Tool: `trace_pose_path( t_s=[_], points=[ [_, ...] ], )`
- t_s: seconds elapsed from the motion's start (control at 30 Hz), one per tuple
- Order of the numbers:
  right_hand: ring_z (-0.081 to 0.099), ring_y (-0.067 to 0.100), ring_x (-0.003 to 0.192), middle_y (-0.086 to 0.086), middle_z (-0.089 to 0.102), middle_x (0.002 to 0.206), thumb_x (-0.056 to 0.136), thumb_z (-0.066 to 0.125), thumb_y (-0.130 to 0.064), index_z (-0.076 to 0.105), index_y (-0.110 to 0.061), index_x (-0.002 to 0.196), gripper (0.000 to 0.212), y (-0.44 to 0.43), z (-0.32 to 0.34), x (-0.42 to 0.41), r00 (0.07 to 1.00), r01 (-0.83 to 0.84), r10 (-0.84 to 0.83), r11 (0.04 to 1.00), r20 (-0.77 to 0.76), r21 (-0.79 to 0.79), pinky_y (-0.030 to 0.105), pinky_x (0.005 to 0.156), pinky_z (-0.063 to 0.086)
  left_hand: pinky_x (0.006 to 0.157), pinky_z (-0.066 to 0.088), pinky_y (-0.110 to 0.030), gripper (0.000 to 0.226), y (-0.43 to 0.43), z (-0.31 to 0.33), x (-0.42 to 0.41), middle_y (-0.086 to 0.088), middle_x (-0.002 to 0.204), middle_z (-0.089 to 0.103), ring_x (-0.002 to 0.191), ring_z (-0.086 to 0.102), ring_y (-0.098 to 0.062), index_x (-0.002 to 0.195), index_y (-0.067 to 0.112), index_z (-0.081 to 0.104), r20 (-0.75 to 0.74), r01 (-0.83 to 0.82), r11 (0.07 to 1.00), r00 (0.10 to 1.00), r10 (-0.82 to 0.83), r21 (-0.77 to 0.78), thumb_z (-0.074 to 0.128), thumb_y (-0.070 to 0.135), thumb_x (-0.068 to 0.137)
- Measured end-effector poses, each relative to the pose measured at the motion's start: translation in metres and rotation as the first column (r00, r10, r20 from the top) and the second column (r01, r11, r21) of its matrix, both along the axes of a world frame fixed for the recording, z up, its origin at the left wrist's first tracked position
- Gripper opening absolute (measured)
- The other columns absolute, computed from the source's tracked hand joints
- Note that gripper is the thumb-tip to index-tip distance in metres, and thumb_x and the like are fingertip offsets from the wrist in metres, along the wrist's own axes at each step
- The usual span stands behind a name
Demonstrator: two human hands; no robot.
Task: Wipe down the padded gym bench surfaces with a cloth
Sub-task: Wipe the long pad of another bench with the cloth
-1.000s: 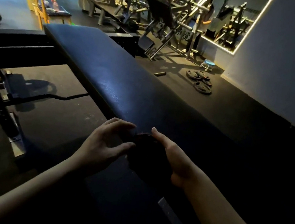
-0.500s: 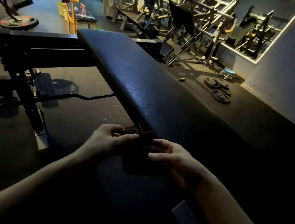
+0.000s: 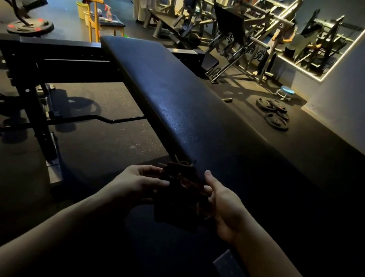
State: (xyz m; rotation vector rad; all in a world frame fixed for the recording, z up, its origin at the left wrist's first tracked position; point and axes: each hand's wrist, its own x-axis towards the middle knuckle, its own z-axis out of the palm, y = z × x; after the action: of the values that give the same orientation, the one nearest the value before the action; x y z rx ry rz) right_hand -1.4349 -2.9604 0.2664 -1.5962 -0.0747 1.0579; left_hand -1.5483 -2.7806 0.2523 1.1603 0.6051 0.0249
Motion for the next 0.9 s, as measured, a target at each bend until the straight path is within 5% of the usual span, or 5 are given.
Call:
trace_pose_path(
  t_s=[0.27,0.43,0.6,0.73,0.9],
  points=[
    [0.074,0.028,0.098,0.014,0.072,0.114,0.085,0.074,0.001,0.054,-0.012,0.132,0.052,-0.001,-0.004,-0.013,0.982,0.047,-0.049,0.999,0.184,0.017,0.036,0.076,0.061,0.052,0.056,-0.023,0.055,-0.006,0.0,-0.013,-0.02,0.104,0.07,0.069,0.076,-0.02,0.128,0.014,0.048,0.007,-0.224,0.972,0.975,0.224,0.071,0.076,-0.006,0.084],
    [0.07,0.031,0.106,0.011,0.06,0.126,0.094,0.062,0.002,0.055,-0.03,0.129,0.048,0.003,-0.001,-0.021,0.974,0.043,-0.054,0.997,0.222,0.058,0.044,0.083,0.063,0.061,0.058,-0.026,0.06,-0.006,0.002,-0.025,-0.02,0.104,0.067,0.078,0.076,-0.02,0.12,0.021,0.052,0.148,-0.004,0.948,0.988,-0.046,0.318,0.078,-0.014,0.077],
    [0.071,0.032,0.1,0.015,0.066,0.122,0.095,0.062,-0.001,0.067,-0.018,0.119,0.029,0.001,0.008,-0.022,0.982,-0.034,0.013,0.994,0.189,0.106,0.04,0.072,0.063,0.093,0.058,-0.029,0.046,-0.004,0.0,-0.029,0.012,0.106,0.075,0.102,0.072,-0.005,0.11,0.034,0.068,0.116,0.052,0.756,0.979,-0.167,0.652,0.086,0.024,0.069],
    [0.073,0.025,0.097,0.015,0.07,0.112,0.082,0.079,0.0,0.065,-0.009,0.12,0.042,0.0,0.012,-0.022,0.92,-0.224,0.196,0.973,0.341,0.045,0.032,0.074,0.063,0.083,0.063,-0.036,0.044,-0.003,0.009,-0.026,0.001,0.102,0.078,0.094,0.076,-0.016,0.106,0.033,0.072,0.051,0.126,0.735,0.976,-0.214,0.666,0.073,-0.004,0.083],
    [0.073,0.022,0.083,0.014,0.073,0.094,0.084,0.082,-0.018,0.074,-0.008,0.097,0.018,0.005,0.013,-0.013,0.686,-0.353,0.381,0.919,0.62,-0.175,0.034,0.071,0.059,0.07,0.062,-0.029,0.017,0.007,0.027,-0.024,-0.007,0.088,0.077,0.081,0.076,-0.02,0.1,0.017,0.075,-0.017,0.131,0.725,0.987,-0.162,0.677,0.075,0.007,0.086]
  ],
)
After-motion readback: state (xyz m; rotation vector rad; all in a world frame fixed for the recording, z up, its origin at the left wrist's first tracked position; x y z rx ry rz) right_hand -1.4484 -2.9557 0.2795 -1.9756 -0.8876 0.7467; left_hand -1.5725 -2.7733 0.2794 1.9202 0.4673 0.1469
